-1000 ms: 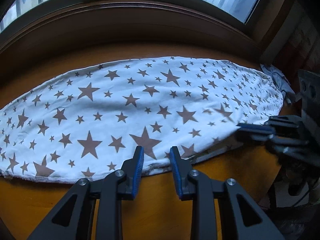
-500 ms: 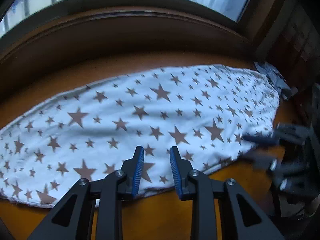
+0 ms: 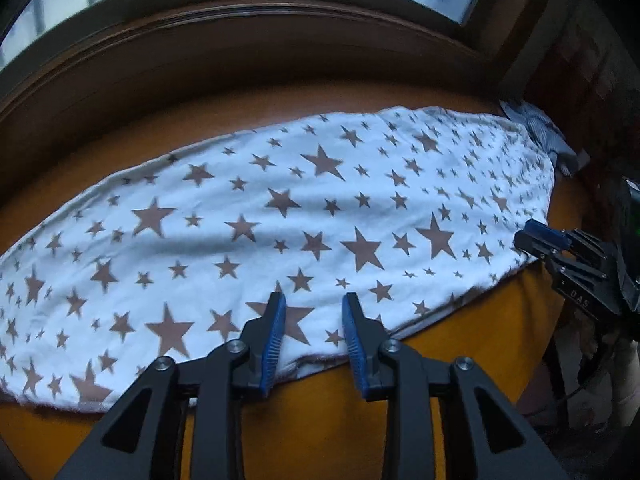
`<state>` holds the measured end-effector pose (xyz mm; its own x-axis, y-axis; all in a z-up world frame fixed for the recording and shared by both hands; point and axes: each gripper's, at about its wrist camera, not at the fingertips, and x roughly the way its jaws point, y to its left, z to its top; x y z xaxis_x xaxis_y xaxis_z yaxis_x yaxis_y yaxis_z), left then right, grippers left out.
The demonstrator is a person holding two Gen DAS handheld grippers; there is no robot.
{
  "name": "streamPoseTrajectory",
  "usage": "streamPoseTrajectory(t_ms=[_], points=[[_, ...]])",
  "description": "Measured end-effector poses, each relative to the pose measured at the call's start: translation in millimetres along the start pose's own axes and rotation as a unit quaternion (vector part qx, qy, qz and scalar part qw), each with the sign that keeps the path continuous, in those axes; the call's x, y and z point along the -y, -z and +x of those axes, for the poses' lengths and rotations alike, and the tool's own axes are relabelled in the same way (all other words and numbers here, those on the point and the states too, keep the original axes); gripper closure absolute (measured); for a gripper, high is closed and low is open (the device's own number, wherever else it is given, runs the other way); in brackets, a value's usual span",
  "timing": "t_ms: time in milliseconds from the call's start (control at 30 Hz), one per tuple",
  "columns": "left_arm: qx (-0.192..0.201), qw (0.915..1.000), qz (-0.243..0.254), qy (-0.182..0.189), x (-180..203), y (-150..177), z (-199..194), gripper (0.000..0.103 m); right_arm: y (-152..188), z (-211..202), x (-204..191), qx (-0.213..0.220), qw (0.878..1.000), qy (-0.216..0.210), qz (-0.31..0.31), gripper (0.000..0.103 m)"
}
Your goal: Fold clothes
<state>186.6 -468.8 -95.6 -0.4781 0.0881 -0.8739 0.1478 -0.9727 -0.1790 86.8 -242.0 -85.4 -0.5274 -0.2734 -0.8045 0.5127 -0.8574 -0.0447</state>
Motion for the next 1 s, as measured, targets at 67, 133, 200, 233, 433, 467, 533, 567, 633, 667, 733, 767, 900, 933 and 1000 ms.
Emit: streamPoseTrajectory(t_ms=[67,133,200,233,433,467,533,567,633,667,733,767,900,933,1000], points=[[0.000,0.9999,-0.001,-0.010,-3,2,-4,0.056,-6,0,-3,0.003,1.000,-0.012,-0.002,0.072],[-0.011,0.9994,-0.004,-0.031,-8,4,-5,0.056,-8,11,-8,-0.013,1.000,-0.026,0.008,0.071],[-0.023,0.9984,-0.011,-0.049,-14,7,-4,0.056,-8,24,-12,-0.031,0.999,-0.032,0.014,0.071],[-0.029,0.9981,-0.018,-0.052,-17,8,-3,0.056,-7,25,-15,-0.031,0.999,-0.025,0.009,0.069],[-0.042,0.9964,-0.020,-0.071,-18,11,-6,0.054,-1,22,-8,-0.013,1.000,-0.024,0.010,0.058],[-0.044,0.9961,-0.026,-0.072,-20,12,-7,0.054,-2,22,-7,-0.016,1.000,-0.019,0.011,0.058],[-0.046,0.9954,-0.043,-0.072,-25,15,-11,0.054,-4,20,-13,-0.027,0.999,0.012,0.013,0.057],[-0.045,0.9953,-0.048,-0.071,-28,17,-14,0.054,-5,18,-16,-0.032,0.999,0.030,0.014,0.057],[-0.033,0.9950,-0.051,-0.079,-35,20,-24,0.054,-8,13,-26,-0.034,0.998,0.051,0.009,0.057],[-0.025,0.9947,-0.050,-0.087,-38,22,-30,0.054,-10,11,-33,-0.032,0.998,0.052,0.002,0.057],[-0.010,0.9938,-0.042,-0.103,-47,26,-42,0.054,-11,6,-50,-0.032,0.998,0.052,-0.013,0.057],[-0.003,0.9931,-0.037,-0.111,-51,28,-48,0.054,-12,4,-58,-0.032,0.998,0.052,-0.020,0.057],[0.013,0.9939,-0.031,-0.105,-75,40,-65,0.054,-12,-6,-94,-0.032,0.998,0.050,-0.028,0.057],[0.017,0.9945,-0.028,-0.099,-82,44,-71,0.054,-11,-7,-103,-0.036,0.998,0.048,-0.025,0.057],[0.023,0.9955,-0.019,-0.090,-95,52,-82,0.054,-9,-8,-128,-0.049,0.997,0.049,-0.023,0.057]])
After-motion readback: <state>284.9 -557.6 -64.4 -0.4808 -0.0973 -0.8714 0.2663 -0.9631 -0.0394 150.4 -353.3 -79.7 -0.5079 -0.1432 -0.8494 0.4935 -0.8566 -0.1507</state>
